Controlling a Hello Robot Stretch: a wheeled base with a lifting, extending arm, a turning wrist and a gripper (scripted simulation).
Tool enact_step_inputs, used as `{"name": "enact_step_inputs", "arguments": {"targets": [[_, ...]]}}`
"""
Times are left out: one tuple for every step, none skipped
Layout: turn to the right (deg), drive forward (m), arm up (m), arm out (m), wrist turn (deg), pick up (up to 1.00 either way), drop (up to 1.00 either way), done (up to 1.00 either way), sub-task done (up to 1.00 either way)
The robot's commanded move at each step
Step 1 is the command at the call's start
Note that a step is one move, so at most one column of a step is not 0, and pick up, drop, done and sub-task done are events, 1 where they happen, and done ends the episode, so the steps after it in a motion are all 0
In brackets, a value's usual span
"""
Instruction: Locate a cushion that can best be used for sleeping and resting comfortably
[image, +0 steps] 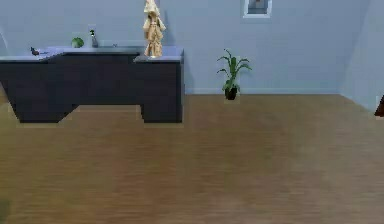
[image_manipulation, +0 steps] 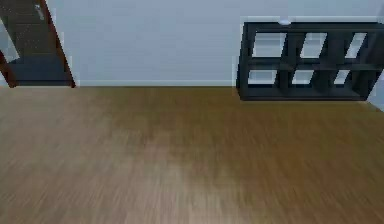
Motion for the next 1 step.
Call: {"name": "enact_step_inputs", "arguments": {"targets": [[45.0,0.00,0.00,0.00,0.0,0.00,0.00,0.00,0.00]]}}
